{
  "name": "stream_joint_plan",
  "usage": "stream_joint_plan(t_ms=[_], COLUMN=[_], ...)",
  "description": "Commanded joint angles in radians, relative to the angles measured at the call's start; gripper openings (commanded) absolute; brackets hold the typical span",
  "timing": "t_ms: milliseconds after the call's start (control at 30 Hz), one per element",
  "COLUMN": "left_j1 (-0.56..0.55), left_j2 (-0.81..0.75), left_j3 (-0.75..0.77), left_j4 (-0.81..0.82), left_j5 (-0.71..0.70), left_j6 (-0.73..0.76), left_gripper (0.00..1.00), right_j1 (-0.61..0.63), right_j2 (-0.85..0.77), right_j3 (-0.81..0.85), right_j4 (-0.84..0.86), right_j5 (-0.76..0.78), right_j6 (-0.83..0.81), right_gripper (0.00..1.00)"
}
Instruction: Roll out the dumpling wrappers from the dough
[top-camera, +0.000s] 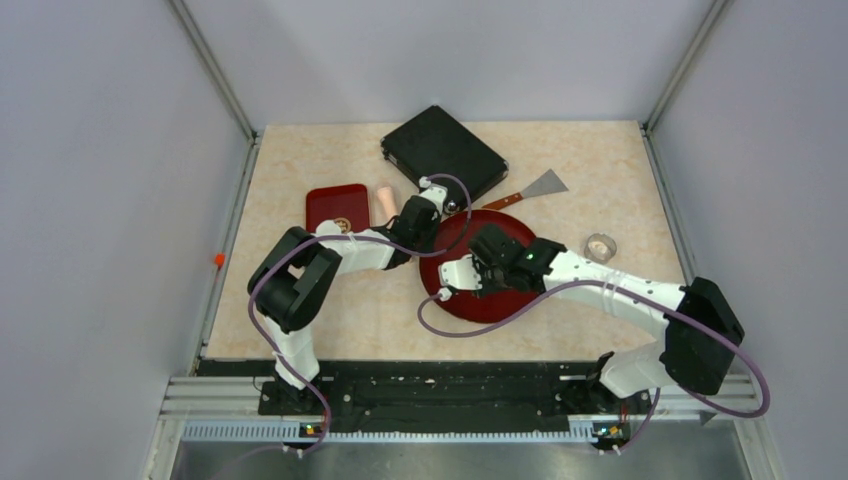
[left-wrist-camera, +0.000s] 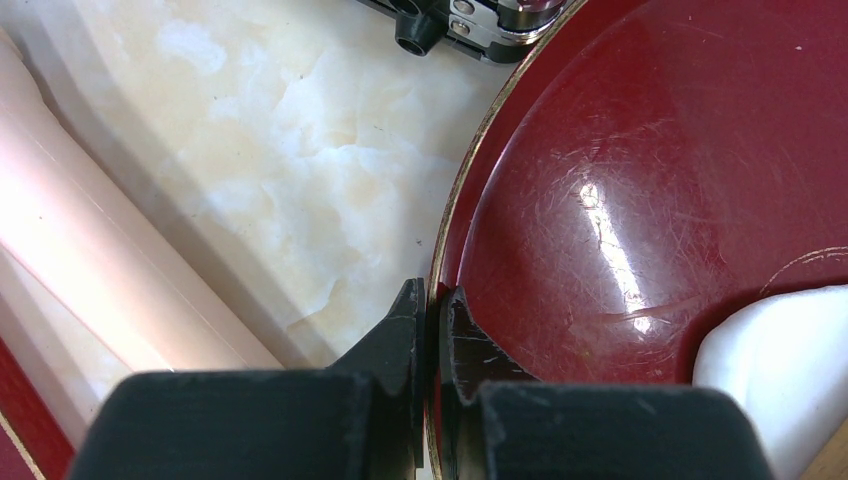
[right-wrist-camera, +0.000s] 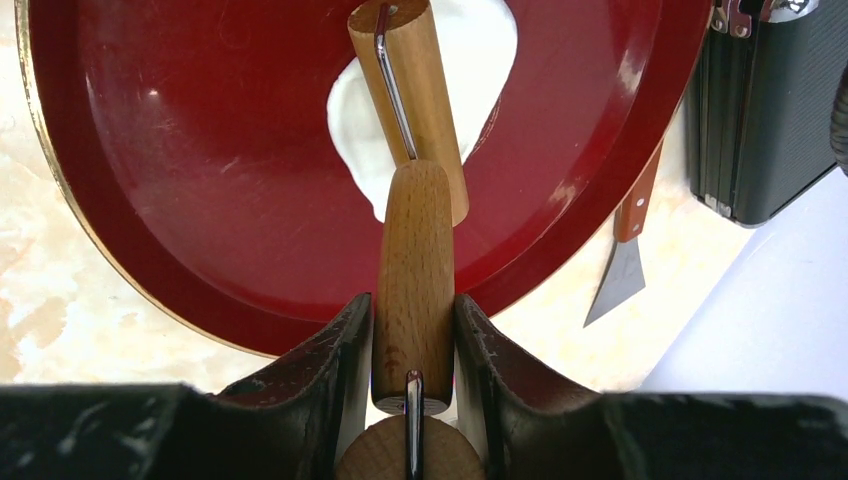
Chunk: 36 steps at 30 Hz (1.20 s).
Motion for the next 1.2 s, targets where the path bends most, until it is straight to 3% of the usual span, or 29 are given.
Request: stream_joint_plan(t_ms=[0,367,633,1167], left_j1=[0.016,0.015,0.016,0.015], left_j2=[0.022,0.022,0.020,0.019], left_j3=[-0.011,-0.011,-0.014,-0.015], left_j4=[0.032,0.033,0.036,0.036], left_j5=[-0.154,-0.162,-0.167,-0.168], left_j6=[0.027,0.028,0.030,0.028], left_gripper=[0.00,0.00,0.00,0.00], right_j1=[-0.005,0.103,0.116,0.120], right_j2=[0.032,0.062,0.062,0.042], right_j3=[-0.048,-0.123,-0.132,-0.185], right_j4=[-0.145,-0.315,-0.402,-0.437], right_j5=[-0.119,-0.166,-0.232,-0.301], right_j6=[-0.032,0.000,0.029,0.057], right_gripper=[0.00,0.00,0.00,0.00])
